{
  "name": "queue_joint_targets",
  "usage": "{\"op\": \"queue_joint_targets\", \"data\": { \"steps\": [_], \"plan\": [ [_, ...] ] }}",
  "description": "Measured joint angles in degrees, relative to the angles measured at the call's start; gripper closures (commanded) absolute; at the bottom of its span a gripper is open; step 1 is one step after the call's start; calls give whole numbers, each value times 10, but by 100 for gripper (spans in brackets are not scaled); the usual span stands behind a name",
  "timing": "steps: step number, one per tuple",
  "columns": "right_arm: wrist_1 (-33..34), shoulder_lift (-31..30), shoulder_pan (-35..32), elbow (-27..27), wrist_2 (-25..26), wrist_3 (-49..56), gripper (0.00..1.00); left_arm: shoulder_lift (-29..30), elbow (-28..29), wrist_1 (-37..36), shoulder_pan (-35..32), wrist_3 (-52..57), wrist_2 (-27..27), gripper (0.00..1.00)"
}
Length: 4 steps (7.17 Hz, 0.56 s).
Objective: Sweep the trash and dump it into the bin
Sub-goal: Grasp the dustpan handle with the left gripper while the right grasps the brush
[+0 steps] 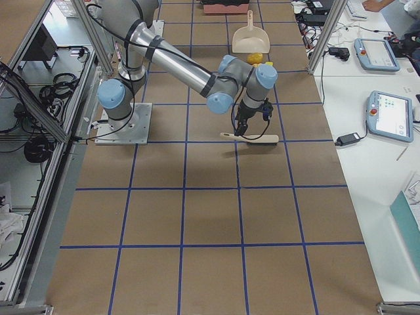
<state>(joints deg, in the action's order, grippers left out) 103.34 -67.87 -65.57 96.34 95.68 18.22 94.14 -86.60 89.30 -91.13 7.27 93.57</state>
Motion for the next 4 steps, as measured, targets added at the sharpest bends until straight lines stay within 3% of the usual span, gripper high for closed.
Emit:
{"op": "queue_joint_targets", "data": {
  "steps": [2, 3, 4],
  "plan": [
    [1, 4, 2, 18, 13, 23, 27, 9, -2, -1, 22, 116, -3, 0],
    [0, 4, 2, 25, 22, 34, 39, 16, -4, -8, 40, 168, -3, 0],
    [0, 3, 3, 32, 33, 43, 65, 29, -5, -29, 59, 223, -5, 0]
  ]
}}
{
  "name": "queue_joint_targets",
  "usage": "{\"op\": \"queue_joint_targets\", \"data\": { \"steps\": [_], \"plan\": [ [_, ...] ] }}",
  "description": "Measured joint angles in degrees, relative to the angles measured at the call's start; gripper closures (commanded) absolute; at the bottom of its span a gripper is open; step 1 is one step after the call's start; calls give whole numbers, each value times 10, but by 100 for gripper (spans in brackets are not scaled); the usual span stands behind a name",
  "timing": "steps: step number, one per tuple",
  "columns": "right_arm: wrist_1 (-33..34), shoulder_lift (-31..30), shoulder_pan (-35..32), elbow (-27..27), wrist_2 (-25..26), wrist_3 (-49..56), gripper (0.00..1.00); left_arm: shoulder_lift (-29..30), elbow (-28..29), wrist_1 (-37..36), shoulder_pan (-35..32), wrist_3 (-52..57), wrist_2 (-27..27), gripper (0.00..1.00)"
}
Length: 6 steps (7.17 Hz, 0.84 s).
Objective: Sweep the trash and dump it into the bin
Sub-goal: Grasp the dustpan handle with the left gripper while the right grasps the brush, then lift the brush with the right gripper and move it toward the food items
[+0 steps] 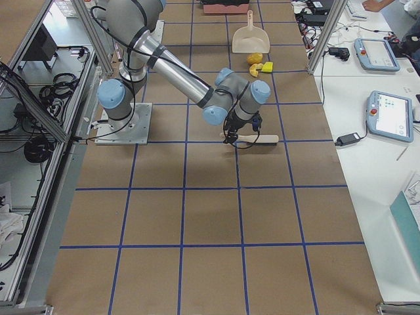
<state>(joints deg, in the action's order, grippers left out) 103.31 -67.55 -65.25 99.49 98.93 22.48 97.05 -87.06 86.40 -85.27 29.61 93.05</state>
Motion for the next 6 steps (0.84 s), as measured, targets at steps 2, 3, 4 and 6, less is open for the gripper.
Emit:
{"op": "queue_joint_targets", "data": {
  "steps": [2, 3, 4, 6],
  "plan": [
    [0, -1, 1, 3, 9, 9, 100, 42, -3, -63, 25, 148, -23, 0],
    [2, -2, 1, 3, 9, 11, 100, 69, -6, -103, 29, 228, -27, 0],
    [3, -4, 1, 1, 10, 11, 100, 96, -8, -149, 33, 301, -27, 0],
    [0, -21, 1, -1, 9, 5, 100, 143, -10, -214, 48, 452, -21, 1]
  ]
}}
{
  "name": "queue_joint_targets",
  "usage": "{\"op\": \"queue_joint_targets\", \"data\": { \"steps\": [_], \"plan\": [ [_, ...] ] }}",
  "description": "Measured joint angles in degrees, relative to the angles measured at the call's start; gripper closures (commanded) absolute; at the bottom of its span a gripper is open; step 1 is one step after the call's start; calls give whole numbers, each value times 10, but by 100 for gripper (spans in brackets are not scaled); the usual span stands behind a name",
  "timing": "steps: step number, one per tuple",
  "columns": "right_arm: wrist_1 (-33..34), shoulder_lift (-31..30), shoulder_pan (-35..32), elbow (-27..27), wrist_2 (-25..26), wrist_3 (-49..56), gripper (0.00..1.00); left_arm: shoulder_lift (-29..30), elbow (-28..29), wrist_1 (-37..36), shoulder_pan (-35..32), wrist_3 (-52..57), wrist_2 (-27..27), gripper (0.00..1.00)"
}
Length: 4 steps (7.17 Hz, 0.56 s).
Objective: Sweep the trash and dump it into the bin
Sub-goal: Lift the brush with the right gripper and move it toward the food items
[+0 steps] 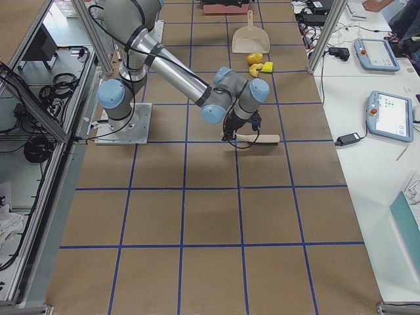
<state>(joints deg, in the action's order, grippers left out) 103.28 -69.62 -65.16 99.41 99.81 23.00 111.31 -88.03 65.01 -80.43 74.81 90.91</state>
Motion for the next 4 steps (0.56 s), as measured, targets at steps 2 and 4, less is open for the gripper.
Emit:
{"op": "queue_joint_targets", "data": {
  "steps": [2, 4],
  "plan": [
    [-12, -29, -5, 0, -2, -1, 100, 37, 0, -69, 7, 125, 39, 3],
    [-33, -44, -22, -1, 7, -1, 100, 58, -1, -91, 8, 197, 55, 10]
  ]
}}
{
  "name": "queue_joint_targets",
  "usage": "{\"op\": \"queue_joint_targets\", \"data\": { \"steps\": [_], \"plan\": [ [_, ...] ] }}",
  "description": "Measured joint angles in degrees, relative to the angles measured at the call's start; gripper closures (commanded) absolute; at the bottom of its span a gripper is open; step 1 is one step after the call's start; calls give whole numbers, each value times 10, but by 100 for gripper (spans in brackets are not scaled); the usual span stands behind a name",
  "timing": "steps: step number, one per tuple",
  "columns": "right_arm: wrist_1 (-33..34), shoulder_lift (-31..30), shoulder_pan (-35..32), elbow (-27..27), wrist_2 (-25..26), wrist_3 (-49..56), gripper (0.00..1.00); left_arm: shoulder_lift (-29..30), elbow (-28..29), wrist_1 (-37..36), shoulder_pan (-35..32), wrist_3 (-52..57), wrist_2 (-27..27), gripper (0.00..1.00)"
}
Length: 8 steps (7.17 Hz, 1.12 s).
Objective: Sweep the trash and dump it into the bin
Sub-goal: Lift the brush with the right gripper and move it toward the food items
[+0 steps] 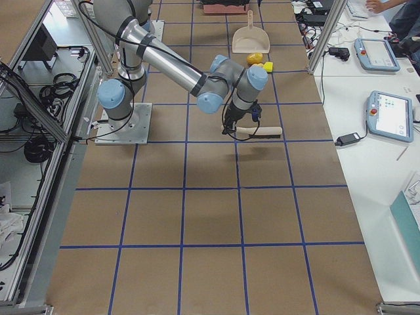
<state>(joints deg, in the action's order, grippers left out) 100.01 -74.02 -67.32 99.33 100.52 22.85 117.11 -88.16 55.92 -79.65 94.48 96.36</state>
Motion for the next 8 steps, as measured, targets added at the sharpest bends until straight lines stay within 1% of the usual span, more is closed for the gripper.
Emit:
{"op": "queue_joint_targets", "data": {
  "steps": [1, 3, 5, 7, 8],
  "plan": [
    [-6, -2, -24, -1, 15, -9, 100, 5, -1, 1, 0, 21, 1, 11],
    [-25, -1, -104, -13, 47, -69, 100, 13, -4, 9, 1, 41, -1, 11],
    [-60, 2, -177, -35, 62, -132, 100, 22, -4, 16, 1, 47, -3, 12],
    [-100, 25, -240, -70, 67, -206, 100, 31, -3, 16, 1, 50, -5, 14],
    [-129, 52, -284, -104, 74, -248, 100, 35, -2, 15, 1, 51, -5, 20]
  ]
}}
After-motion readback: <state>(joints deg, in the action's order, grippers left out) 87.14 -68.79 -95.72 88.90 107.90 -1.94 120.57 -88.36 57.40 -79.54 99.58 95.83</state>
